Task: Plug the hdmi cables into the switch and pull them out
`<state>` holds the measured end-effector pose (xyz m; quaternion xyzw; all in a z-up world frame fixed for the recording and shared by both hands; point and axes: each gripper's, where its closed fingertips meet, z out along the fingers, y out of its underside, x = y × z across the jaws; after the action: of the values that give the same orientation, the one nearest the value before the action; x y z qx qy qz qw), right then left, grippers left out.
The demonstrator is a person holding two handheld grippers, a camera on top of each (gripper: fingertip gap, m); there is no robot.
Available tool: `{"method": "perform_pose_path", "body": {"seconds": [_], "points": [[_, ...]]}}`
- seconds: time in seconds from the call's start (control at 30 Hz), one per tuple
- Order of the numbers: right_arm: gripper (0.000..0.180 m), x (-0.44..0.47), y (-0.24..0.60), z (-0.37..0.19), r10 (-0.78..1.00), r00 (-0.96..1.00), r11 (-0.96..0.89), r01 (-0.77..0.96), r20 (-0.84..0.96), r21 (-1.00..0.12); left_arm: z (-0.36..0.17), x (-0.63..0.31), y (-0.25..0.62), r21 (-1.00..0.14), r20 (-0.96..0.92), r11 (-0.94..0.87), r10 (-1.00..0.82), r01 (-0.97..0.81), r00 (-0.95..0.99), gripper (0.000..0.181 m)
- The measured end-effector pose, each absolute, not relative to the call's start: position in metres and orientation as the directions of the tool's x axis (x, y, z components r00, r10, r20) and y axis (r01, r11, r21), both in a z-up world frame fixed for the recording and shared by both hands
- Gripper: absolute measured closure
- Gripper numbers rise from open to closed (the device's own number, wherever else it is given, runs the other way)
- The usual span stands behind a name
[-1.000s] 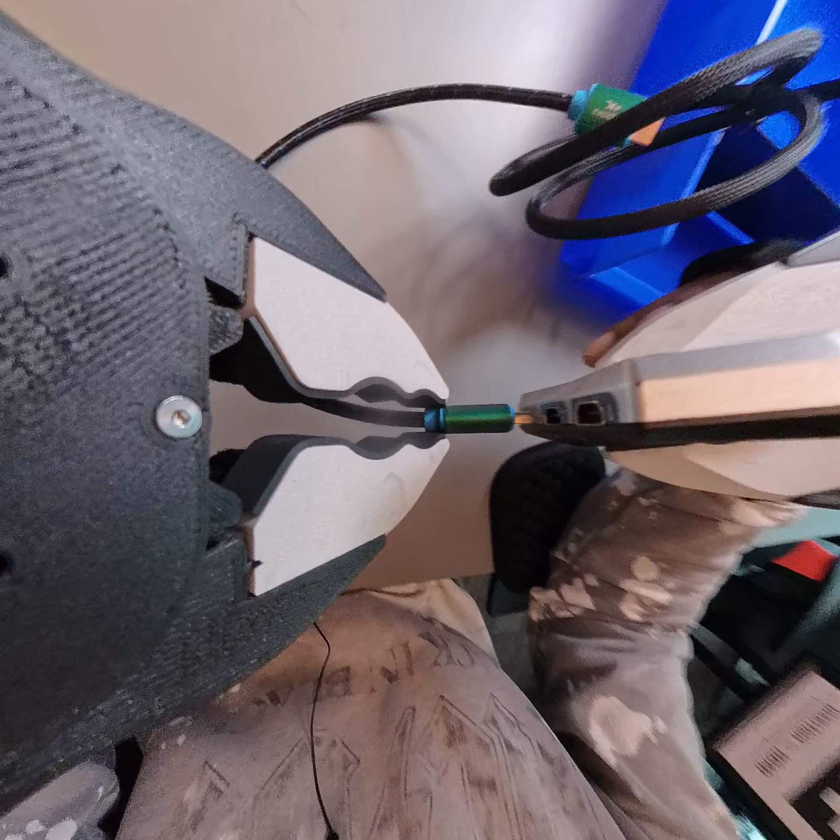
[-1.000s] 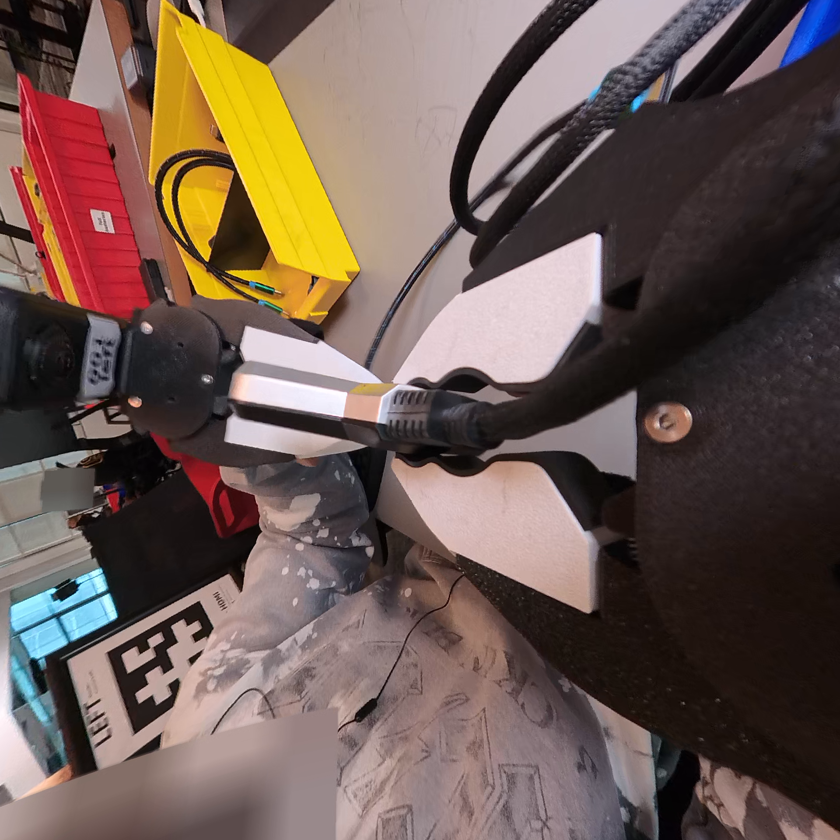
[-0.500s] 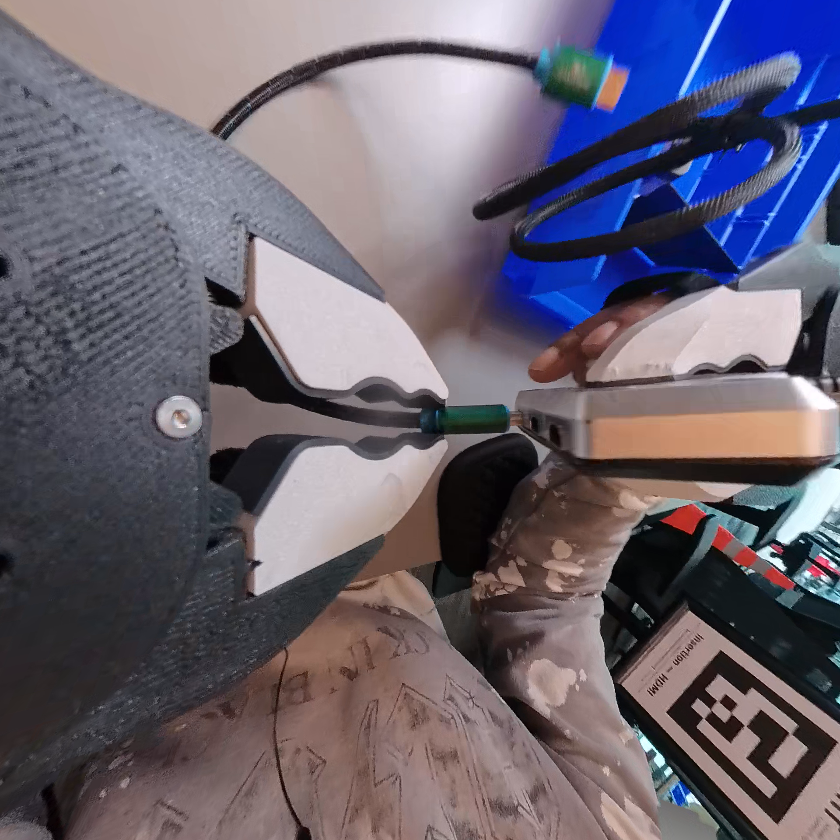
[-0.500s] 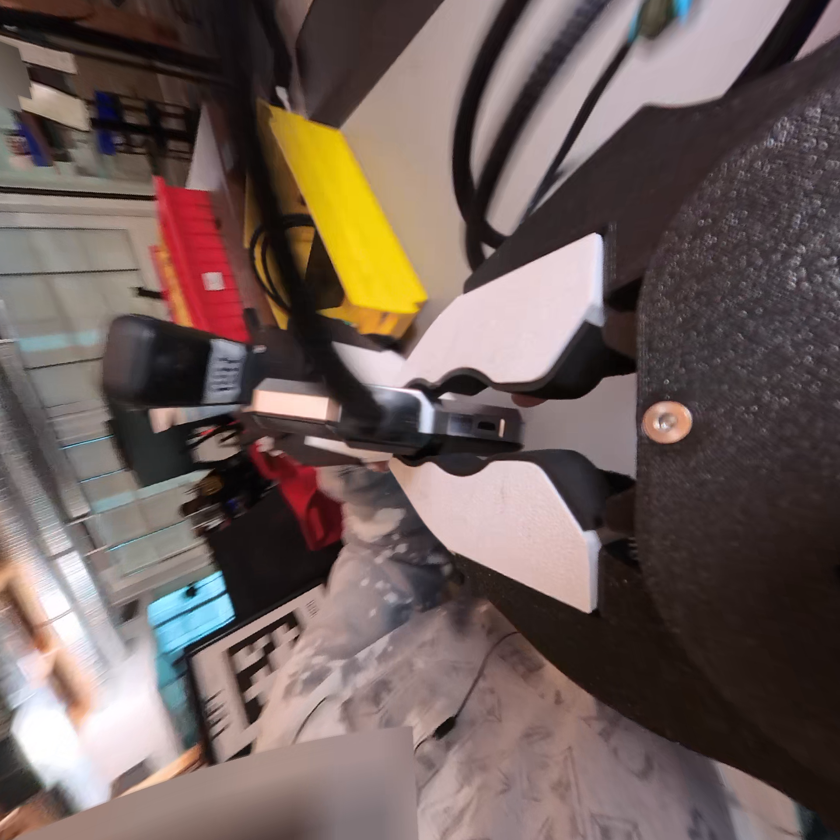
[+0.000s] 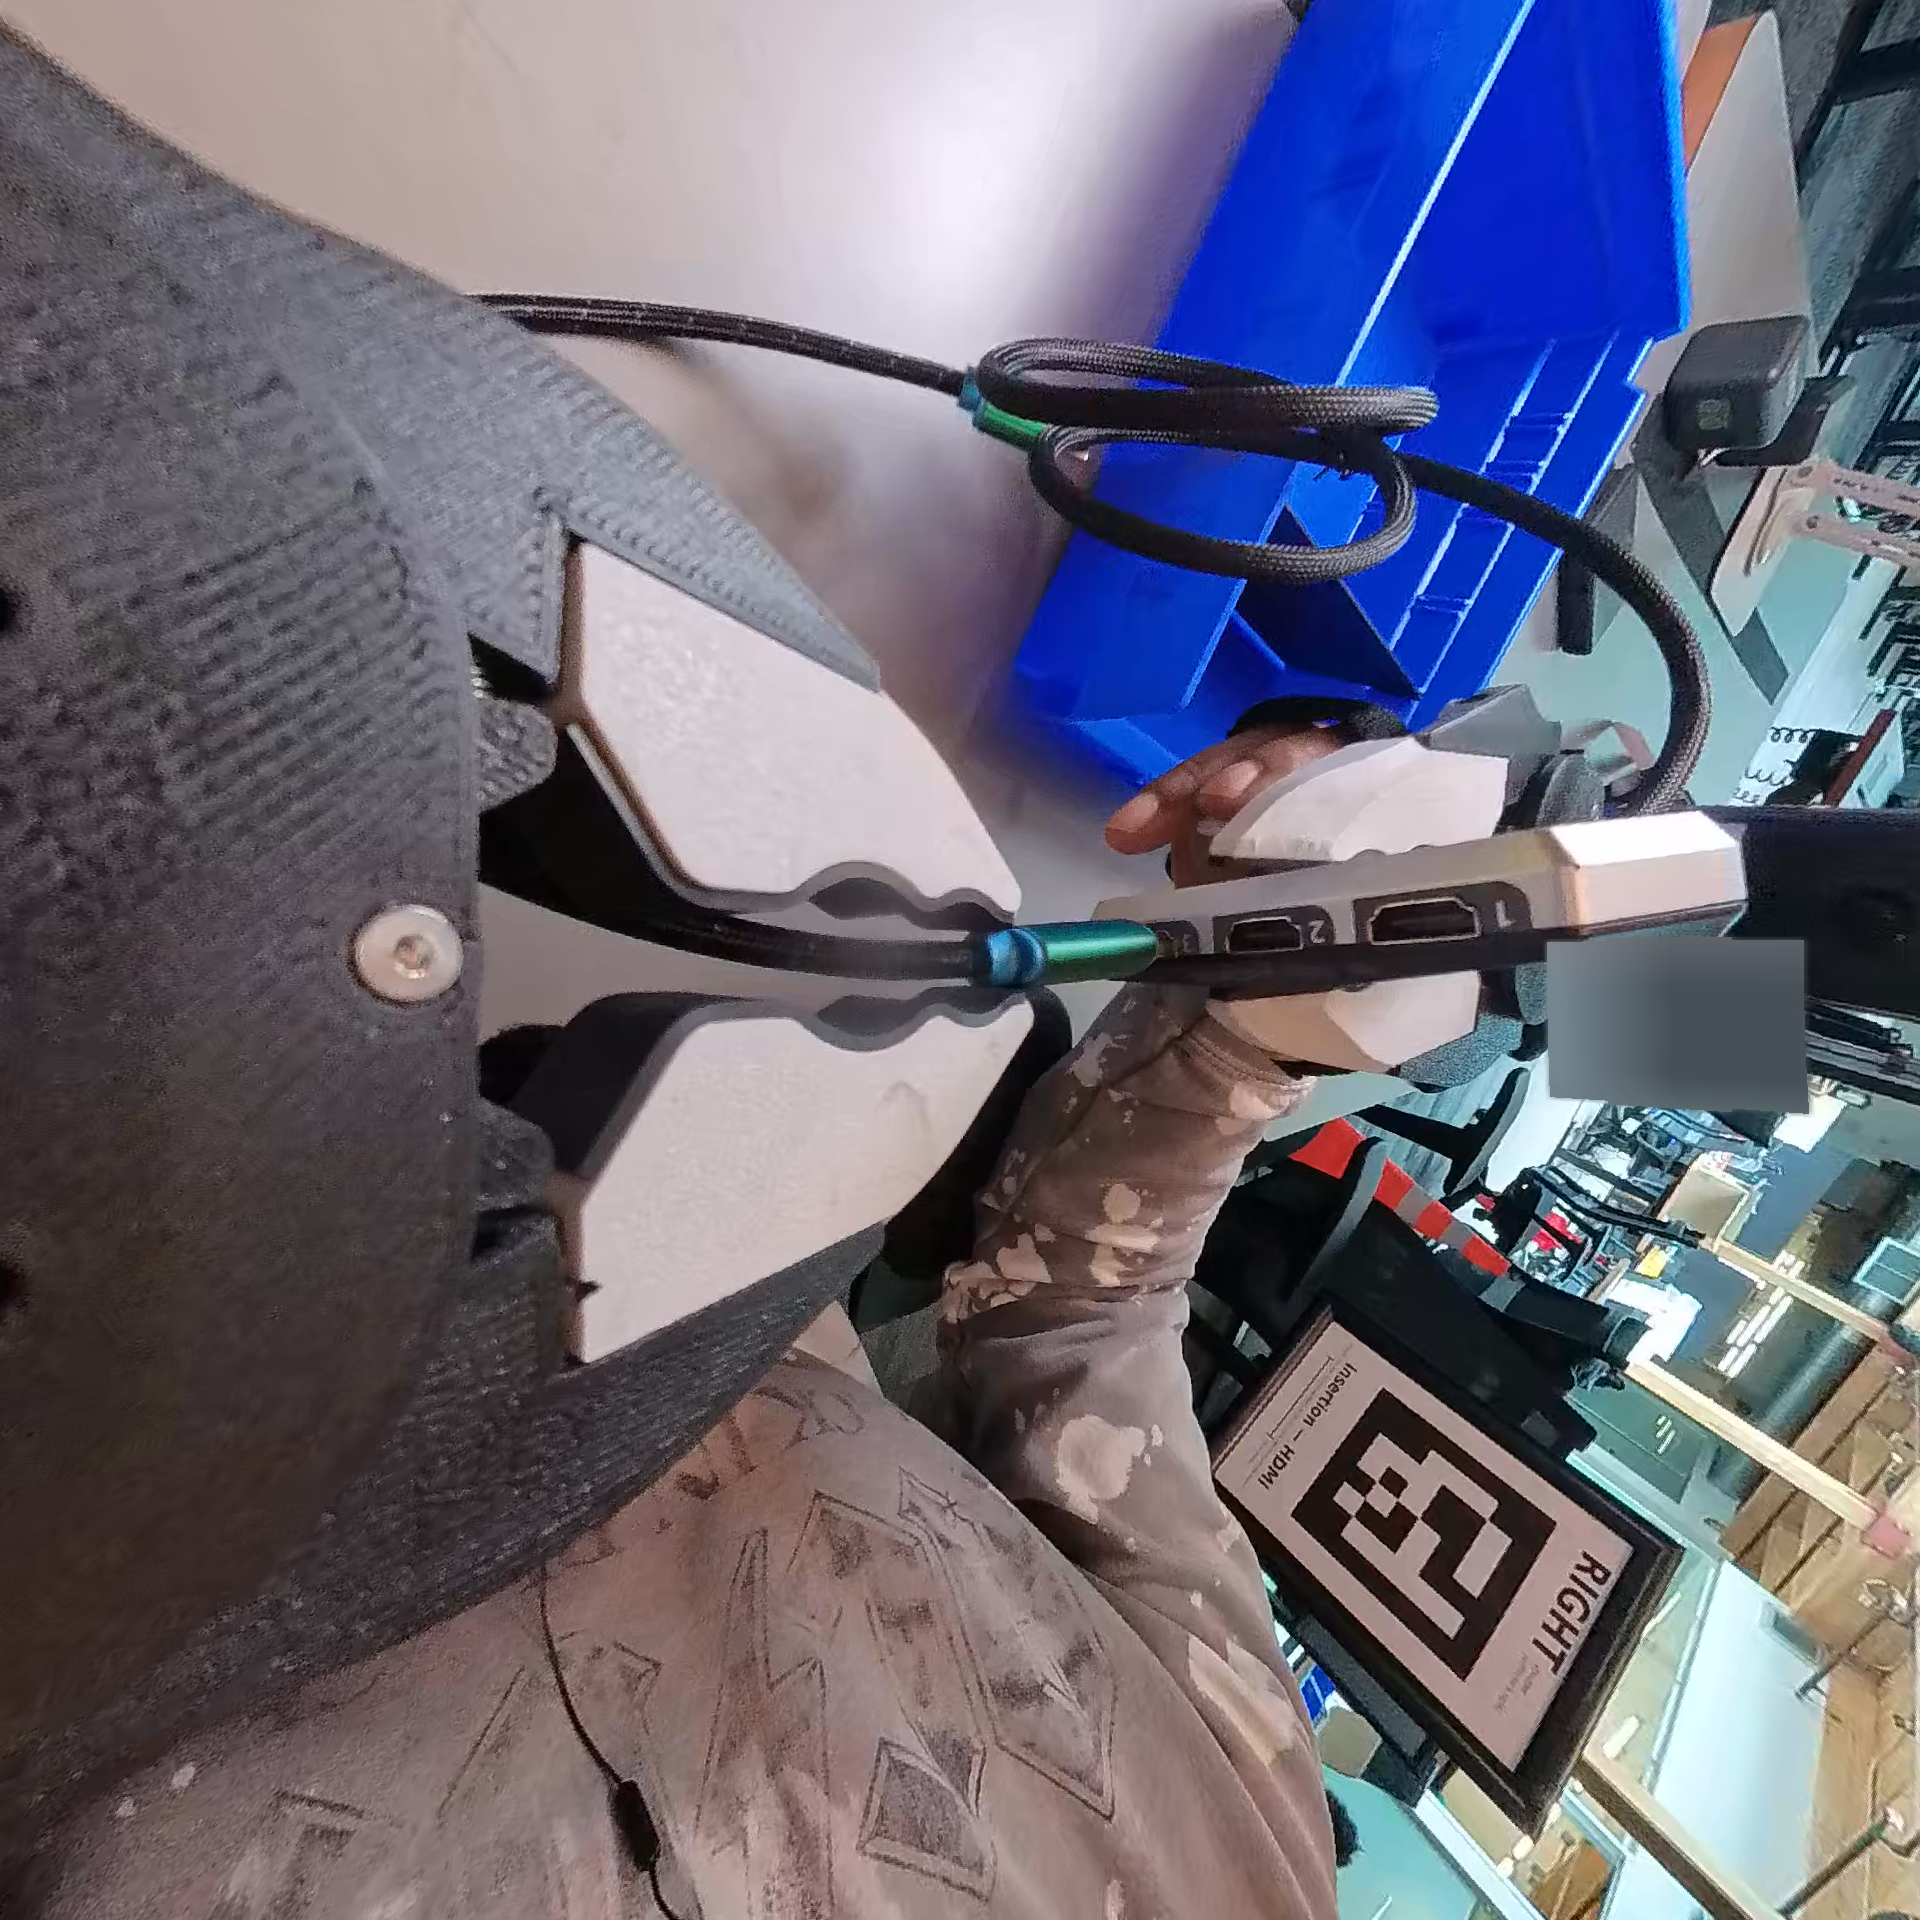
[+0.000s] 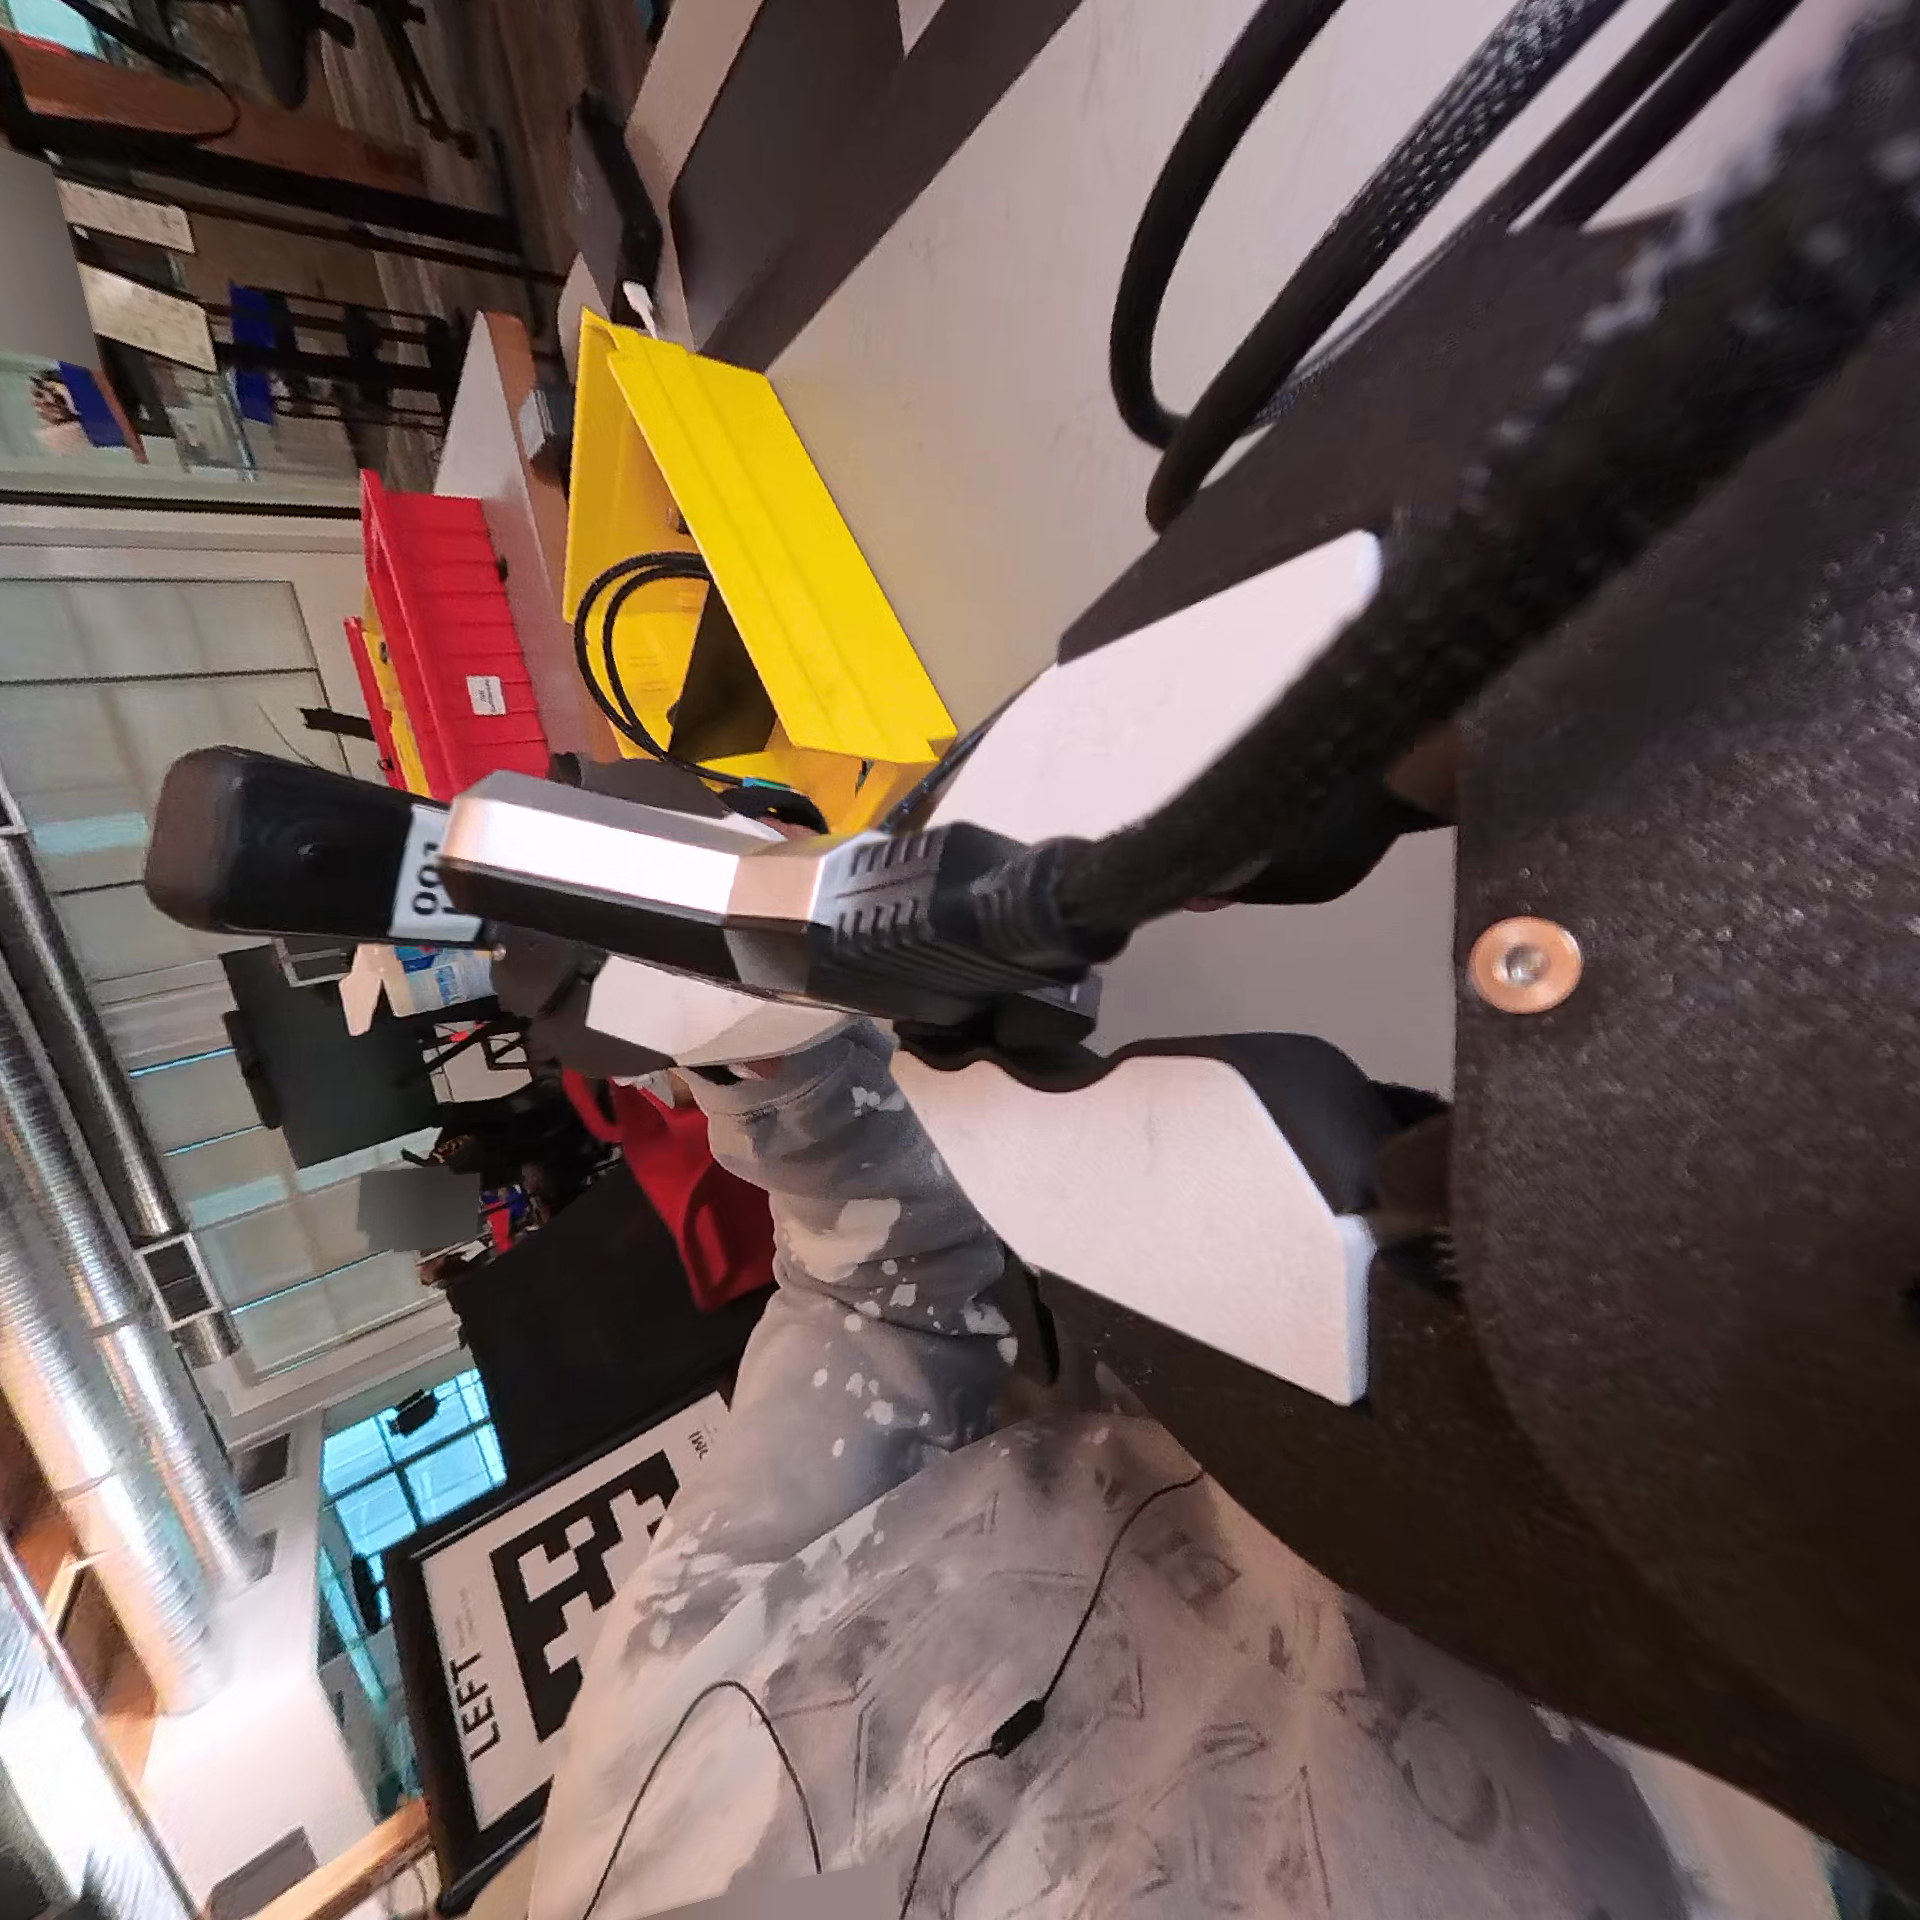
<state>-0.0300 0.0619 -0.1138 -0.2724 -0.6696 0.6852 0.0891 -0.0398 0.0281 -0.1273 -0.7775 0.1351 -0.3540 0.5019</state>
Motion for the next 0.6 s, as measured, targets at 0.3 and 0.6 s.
{"method": "perform_pose_path", "body": {"seconds": [0.3, 0.6], "points": [[0.158, -0.0248, 0.0524, -0.1235, 0.473, -0.85, -0.008, 0.26, -0.233, -0.966, -0.1354, -0.0346, 0.0253, -0.867, 0.367, -0.494, -0.555, 0.06, 0.746, 0.17], [0.158, -0.0329, 0.0507, -0.1239, 0.494, -0.838, -0.031, 0.249, -0.231, -0.968, -0.1354, -0.0409, 0.0243, -0.87, 0.349, -0.49, -0.539, 0.052, 0.767, 0.17]]}}
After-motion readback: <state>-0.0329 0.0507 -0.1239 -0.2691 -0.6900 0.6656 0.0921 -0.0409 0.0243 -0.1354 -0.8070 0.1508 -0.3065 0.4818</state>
